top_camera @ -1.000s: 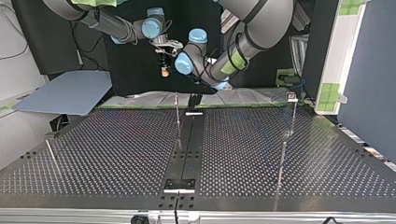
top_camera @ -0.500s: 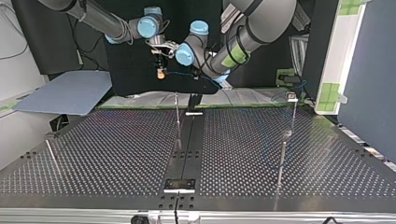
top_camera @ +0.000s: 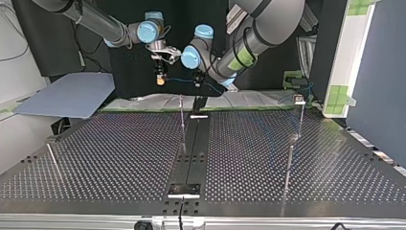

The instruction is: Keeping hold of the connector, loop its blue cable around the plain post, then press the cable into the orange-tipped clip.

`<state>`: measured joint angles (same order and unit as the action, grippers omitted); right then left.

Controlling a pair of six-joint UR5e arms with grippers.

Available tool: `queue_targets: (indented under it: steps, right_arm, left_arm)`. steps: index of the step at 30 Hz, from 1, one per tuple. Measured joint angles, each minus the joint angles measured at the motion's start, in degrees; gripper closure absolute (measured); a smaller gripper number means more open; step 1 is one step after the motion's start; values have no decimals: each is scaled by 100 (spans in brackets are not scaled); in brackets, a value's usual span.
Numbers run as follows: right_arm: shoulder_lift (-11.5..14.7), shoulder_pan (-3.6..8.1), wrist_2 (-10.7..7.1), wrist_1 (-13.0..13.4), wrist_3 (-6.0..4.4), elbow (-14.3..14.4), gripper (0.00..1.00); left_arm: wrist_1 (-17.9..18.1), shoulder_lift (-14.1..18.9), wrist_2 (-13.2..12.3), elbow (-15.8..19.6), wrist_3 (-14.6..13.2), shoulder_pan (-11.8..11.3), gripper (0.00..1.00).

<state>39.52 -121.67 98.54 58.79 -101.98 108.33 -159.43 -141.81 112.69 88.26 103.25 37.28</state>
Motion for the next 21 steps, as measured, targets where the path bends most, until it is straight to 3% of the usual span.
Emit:
queue_targets:
  steps: [8, 21]
  right_arm:
    - [0, 152, -13, -37, 9, -88, 100]
    - [-1, 345, -57, -65, 58, -195, 100]
  left_arm:
    - [383, -9, -47, -169, 126, -61, 100]
    - [344, -15, -83, -422, 183, -148, 100]
